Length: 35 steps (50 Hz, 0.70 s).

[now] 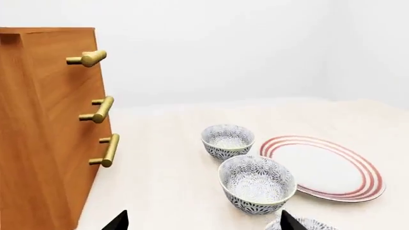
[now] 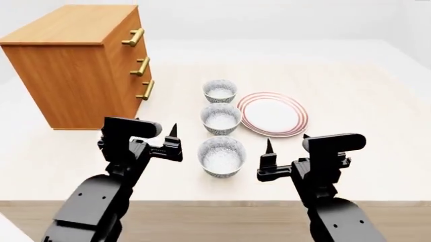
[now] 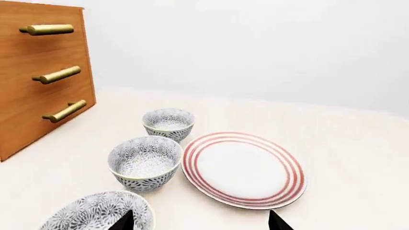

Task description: Stack the bowl in the middle on the bowl at the back.

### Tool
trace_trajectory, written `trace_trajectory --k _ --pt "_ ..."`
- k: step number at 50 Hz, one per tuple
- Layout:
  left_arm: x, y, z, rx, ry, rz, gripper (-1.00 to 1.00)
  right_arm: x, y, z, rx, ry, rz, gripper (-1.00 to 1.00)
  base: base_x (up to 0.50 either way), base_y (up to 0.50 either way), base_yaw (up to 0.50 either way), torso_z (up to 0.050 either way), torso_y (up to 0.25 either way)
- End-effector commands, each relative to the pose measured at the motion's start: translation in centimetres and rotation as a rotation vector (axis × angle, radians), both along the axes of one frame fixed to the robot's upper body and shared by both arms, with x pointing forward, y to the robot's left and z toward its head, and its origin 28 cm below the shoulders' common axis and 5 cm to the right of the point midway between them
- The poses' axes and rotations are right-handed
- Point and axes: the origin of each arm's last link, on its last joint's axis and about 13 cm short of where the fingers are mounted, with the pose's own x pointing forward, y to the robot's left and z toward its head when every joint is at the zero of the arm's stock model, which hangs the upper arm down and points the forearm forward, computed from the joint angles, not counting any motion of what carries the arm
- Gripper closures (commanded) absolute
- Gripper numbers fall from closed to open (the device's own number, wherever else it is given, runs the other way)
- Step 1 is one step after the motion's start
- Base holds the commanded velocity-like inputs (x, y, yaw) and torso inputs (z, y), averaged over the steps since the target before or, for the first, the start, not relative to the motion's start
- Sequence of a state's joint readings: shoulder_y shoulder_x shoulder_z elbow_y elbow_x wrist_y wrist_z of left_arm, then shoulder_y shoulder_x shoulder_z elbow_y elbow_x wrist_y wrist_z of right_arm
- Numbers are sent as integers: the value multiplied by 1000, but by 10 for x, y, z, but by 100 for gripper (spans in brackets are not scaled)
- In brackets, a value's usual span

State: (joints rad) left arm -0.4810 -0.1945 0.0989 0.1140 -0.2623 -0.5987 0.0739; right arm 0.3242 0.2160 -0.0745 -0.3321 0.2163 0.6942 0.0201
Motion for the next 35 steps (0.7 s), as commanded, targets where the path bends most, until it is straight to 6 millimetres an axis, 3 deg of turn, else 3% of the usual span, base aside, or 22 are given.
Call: trace_trajectory --k 1,13,32,35 --pt "13 -1 32 52 -14 -2 -100 -3 -5 30 -20 -70 9 -100 500 105 0 0 0" --pt "29 2 32 -21 110 20 -100 -2 -6 26 -30 -65 4 -100 500 101 0 0 0" --pt "22 -3 32 -22 124 -7 -100 -4 -7 28 -32 -82 -13 -100 500 -96 0 0 1" --pt "21 -4 33 -25 124 -17 -100 -5 -7 29 -38 -94 -13 -100 30 0 0 0 0"
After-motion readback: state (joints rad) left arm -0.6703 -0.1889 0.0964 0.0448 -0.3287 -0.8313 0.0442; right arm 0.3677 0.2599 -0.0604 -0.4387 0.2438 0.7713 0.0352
